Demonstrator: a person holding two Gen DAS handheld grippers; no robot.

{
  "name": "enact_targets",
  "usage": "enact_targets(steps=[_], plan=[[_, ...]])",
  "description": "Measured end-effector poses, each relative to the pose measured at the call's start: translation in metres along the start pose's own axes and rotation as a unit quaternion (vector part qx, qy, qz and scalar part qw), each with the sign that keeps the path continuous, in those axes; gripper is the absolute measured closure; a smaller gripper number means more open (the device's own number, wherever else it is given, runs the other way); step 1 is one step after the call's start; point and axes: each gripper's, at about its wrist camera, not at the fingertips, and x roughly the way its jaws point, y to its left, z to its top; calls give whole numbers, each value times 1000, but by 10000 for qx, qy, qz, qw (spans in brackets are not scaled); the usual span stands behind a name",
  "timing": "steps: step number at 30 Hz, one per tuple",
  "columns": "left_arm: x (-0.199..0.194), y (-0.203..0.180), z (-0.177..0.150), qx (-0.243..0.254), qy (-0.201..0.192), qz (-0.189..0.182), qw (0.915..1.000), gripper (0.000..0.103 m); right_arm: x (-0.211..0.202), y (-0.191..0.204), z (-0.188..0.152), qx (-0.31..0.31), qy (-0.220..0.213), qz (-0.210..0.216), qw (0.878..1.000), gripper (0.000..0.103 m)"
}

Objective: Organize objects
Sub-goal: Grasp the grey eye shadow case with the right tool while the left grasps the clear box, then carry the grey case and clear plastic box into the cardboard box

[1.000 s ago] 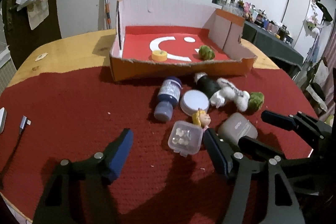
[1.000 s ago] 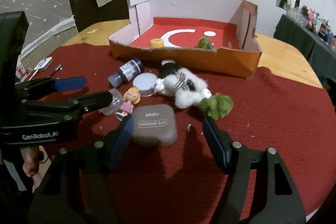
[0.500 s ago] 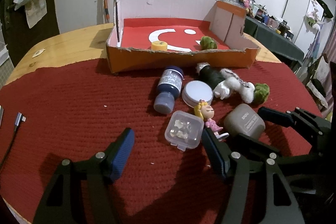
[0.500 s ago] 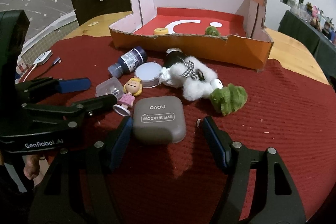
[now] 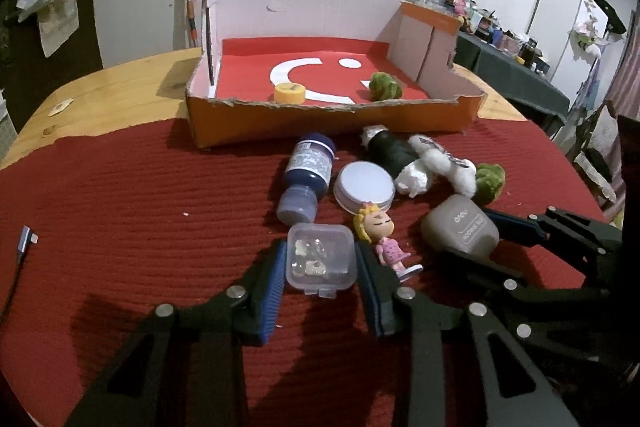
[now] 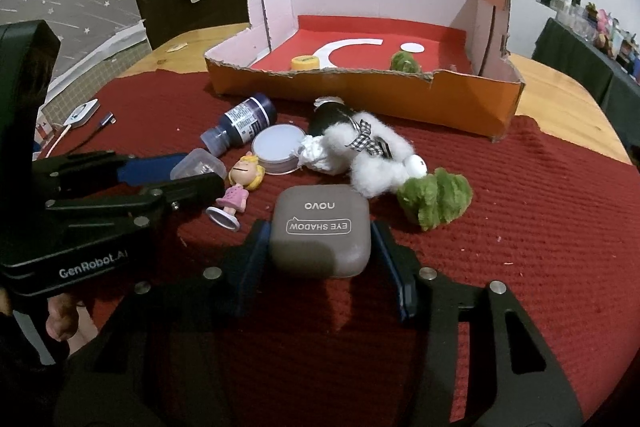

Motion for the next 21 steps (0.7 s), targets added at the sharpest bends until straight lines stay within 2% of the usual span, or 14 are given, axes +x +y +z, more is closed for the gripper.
enact_targets(steps=[6,16,21], plan=[[-8,-4,2,39,-97,-64,9999,67,-10,-1,4,53,-133,77,9999,54],[-27,-2,18,20,-431,-65,9990,67,-40,-3,30,-21,-685,82,9976,54],[-25,-2,20,20,-423,-44,9991,67,-37,-5,32,6,-654,91,9978,54]])
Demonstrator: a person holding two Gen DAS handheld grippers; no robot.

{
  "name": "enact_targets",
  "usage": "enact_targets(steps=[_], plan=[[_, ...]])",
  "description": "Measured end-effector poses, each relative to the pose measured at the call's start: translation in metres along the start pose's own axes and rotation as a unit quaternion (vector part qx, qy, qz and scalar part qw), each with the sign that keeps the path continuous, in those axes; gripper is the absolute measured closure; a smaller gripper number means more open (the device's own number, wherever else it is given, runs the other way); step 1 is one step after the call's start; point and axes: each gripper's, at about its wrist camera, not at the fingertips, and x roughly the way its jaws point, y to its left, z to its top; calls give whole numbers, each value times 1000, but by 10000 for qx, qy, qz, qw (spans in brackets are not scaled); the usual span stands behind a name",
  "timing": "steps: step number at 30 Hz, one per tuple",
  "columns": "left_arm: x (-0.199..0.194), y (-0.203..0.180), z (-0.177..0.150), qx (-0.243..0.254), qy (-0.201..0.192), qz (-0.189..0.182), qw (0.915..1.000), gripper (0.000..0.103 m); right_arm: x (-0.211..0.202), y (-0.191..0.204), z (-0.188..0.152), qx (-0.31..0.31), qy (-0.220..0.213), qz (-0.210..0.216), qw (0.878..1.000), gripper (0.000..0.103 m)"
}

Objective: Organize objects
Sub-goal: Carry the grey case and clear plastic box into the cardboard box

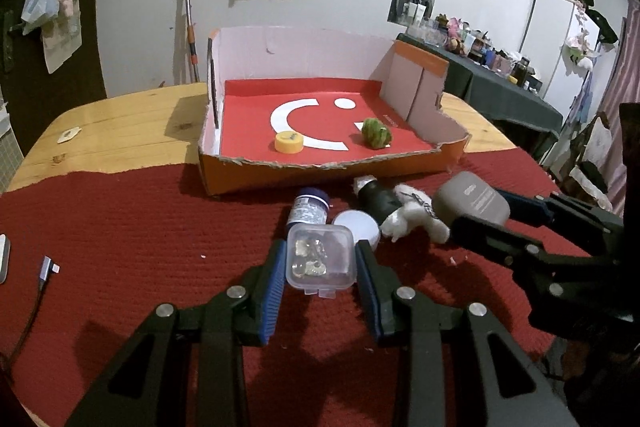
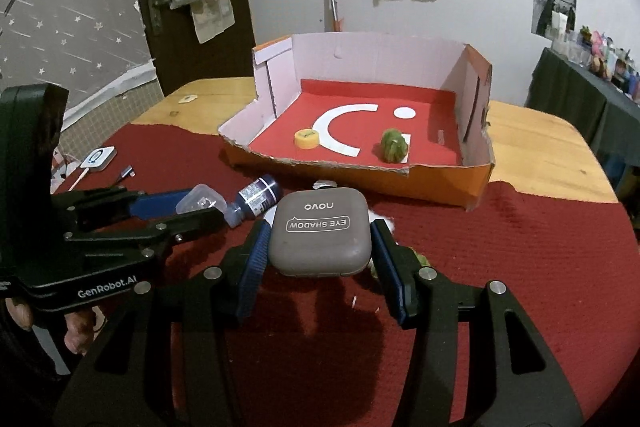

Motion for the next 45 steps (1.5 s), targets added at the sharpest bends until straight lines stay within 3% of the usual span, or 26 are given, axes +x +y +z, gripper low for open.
enact_targets(steps=[16,26,45], plan=[[3,3,50,107,-143,84,9998,67,3,-21,39,133,-98,379,9991,54],[35,11,85,30,246,-104,9996,67,37,-50,69,494,423,739,9951,54],[103,25,98,-83,1169,-339,9925,67,106,-66,81,487,1366,813,9861,54]])
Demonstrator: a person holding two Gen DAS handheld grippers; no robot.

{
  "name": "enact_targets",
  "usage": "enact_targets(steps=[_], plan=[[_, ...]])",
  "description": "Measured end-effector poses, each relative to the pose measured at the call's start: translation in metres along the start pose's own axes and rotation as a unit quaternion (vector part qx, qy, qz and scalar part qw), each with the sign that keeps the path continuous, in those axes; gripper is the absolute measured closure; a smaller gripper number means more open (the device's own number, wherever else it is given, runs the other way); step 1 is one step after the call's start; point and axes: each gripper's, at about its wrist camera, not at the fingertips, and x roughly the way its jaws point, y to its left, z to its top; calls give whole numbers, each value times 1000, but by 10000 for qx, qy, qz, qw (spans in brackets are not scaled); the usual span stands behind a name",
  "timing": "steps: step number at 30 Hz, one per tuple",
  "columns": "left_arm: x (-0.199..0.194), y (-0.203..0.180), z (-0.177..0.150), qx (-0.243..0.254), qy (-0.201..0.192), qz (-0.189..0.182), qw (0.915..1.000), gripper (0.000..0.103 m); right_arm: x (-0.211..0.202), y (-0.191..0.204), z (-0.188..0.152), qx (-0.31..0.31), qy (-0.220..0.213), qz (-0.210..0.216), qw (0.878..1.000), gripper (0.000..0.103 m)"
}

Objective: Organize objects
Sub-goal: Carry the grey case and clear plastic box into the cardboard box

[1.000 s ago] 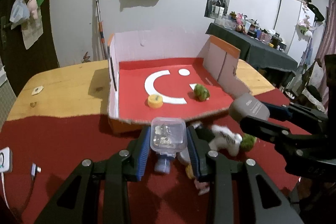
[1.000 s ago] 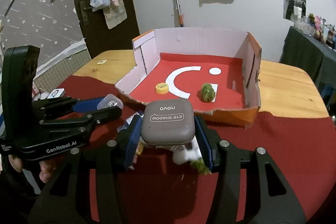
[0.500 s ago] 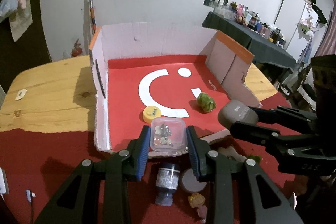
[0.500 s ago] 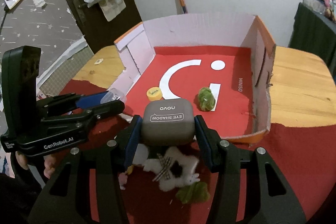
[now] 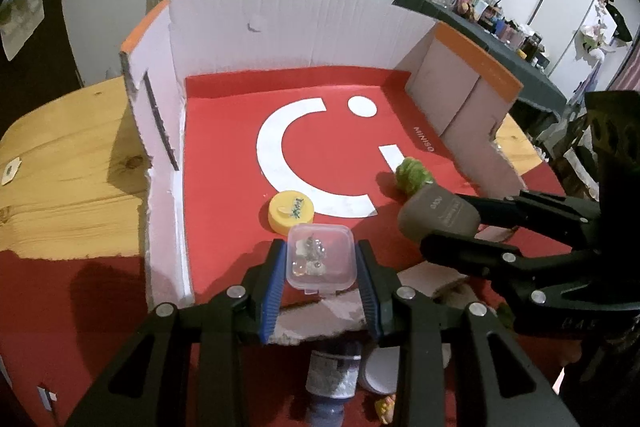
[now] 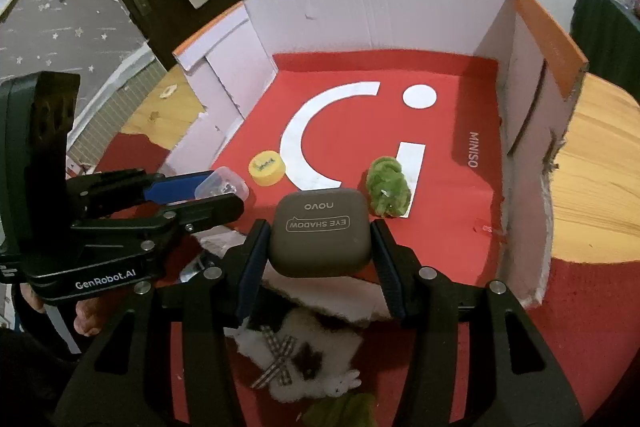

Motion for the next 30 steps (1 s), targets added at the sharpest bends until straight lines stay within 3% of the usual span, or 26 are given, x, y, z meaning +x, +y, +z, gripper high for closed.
enact_targets(steps=[12,20,30], plan=[[22,5,7,-79,65,150,9998,67,15,-7,4,-21,73,-252,9997,54],[26,6,9,-101,-103,311,9994,67,19,-14,4,-8,-163,-786,9968,54],[28,4,9,-63,-141,389,9991,67,20,-15,2,-37,-196,-922,9955,54]])
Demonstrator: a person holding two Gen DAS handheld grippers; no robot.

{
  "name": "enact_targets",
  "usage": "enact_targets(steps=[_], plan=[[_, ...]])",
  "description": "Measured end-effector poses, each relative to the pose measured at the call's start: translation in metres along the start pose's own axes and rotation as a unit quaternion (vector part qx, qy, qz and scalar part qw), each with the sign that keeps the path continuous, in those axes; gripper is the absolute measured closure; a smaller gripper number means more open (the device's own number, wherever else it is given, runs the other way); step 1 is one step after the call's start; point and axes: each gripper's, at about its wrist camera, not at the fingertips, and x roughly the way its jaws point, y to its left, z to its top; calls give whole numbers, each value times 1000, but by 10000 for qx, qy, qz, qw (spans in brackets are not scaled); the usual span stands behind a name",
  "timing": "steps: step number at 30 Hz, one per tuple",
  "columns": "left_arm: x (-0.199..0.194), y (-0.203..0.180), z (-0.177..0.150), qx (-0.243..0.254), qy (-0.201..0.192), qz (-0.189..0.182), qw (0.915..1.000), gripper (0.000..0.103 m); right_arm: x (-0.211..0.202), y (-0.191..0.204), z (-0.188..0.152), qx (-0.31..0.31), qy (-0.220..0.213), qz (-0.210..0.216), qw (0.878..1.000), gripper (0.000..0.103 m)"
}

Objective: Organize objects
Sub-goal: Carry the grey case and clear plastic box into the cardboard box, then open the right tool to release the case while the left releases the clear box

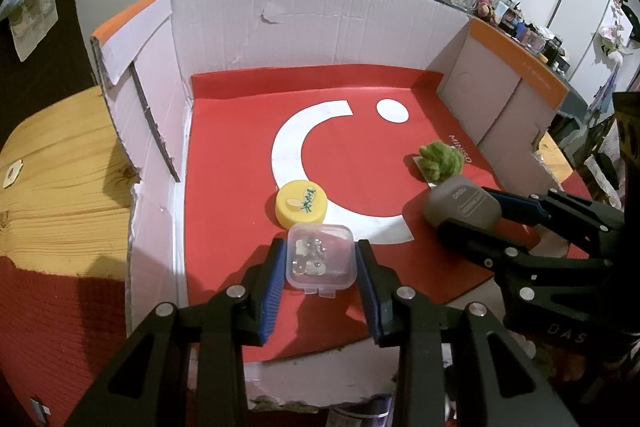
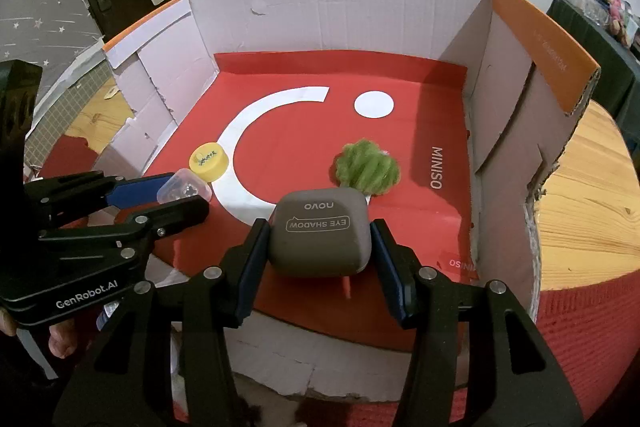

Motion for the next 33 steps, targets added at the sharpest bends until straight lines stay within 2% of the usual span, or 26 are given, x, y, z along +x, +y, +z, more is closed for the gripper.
enact_targets(steps=[17,25,33], plan=[[3,0,2,1,-4,43,10000,67,-2,2,-2,-52,-25,-35,10000,53],[3,1,4,16,-4,85,10000,66,-10,1,-3,5,-199,23,9998,53],[-7,-4,3,101,-153,139,9997,56,-22,4,-4,1,-357,112,9993,52]])
